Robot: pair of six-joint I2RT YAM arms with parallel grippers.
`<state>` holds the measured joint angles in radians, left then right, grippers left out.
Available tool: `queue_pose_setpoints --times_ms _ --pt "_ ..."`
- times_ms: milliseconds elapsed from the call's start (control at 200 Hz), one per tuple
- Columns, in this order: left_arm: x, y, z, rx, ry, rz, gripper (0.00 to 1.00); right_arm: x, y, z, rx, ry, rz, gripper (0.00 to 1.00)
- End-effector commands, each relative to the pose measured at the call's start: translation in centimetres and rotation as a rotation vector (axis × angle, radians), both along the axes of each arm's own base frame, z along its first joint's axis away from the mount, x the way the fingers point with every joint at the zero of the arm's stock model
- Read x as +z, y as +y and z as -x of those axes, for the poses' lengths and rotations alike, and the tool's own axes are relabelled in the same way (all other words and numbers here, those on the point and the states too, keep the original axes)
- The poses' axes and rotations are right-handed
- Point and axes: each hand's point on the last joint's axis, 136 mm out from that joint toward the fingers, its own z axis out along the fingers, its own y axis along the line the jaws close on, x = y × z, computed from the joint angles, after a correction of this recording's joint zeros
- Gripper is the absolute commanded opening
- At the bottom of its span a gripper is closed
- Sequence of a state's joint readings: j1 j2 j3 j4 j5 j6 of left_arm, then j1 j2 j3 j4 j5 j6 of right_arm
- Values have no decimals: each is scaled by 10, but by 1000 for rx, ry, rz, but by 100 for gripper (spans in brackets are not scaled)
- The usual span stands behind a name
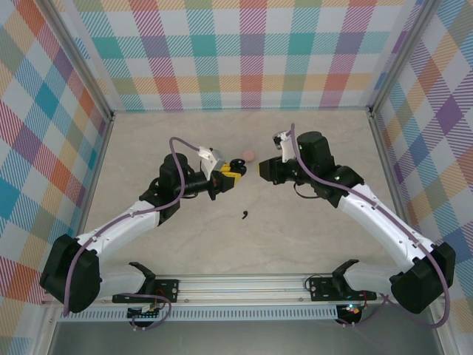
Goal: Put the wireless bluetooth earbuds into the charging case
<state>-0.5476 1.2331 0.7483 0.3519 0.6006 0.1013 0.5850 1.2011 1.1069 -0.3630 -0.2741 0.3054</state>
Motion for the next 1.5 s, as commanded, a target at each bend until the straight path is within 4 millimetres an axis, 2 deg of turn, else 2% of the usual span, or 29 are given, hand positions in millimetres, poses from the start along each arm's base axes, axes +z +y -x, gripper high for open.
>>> queue_pose_setpoints --times_ms 0,260,510,910,1500 --pt "11 -8 1 -30 -63 14 20 37 10 3 46 -92 -60 25" --pt "7 -12 3 -47 -52 1 20 54 23 8 85 -127 -80 25" --pt "6 -14 8 -76 -78 -14 20 59 37 11 115 -150 -78 25" --pt "8 -15 12 -97 -98 -17 19 48 55 13 137 -156 -36 24" --pt "12 -18 13 -113 -31 -6 19 39 59 7 104 -179 21 24"
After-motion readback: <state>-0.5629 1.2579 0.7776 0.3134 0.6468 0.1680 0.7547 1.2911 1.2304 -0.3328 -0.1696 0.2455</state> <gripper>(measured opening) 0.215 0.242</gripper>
